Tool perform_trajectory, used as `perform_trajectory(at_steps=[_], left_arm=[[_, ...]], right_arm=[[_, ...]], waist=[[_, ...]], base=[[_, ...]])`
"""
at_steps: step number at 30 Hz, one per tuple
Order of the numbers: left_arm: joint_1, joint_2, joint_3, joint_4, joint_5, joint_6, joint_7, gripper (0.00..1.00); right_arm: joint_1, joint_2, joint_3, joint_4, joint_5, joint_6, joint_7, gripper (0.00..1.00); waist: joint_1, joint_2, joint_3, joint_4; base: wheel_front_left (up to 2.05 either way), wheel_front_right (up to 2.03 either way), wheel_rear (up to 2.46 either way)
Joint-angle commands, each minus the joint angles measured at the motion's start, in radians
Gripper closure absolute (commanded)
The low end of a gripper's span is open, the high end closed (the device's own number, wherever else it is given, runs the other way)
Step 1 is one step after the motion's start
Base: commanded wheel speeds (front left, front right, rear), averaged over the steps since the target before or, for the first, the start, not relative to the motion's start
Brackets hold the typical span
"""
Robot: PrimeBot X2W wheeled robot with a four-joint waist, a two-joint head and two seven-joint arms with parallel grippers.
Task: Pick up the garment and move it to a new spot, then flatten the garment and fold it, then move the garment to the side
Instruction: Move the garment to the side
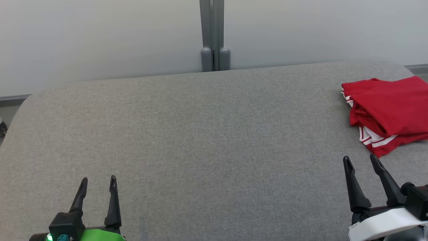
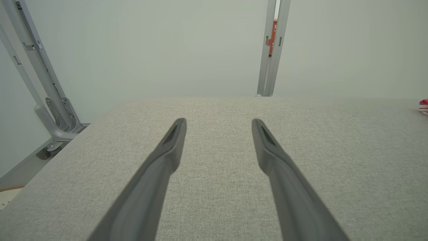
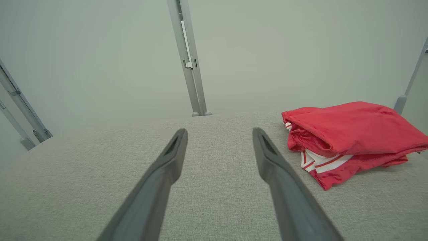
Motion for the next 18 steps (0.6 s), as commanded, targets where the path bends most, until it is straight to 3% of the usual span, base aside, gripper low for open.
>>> perform_trajectory(at_steps=[1, 18], left_arm=[[0.012, 0.008, 0.003, 0.007, -0.007, -0.005, -0.007, 0.0], [-0.005, 0.003, 0.0, 0.027, 0.013, -0.013, -0.008, 0.0]], right_arm=[[0.01, -0.005, 0.0, -0.008, -0.001, 0.0, 0.003, 0.0], [0.02, 0.004, -0.007, -0.008, -0.003, 0.0, -0.002, 0.0]], waist=[[0.0001, 0.0, -0.002, 0.0], [0.0001, 0.0, -0.007, 0.002]], base=[[0.0, 0.0, 0.0], [0.0, 0.0, 0.0]])
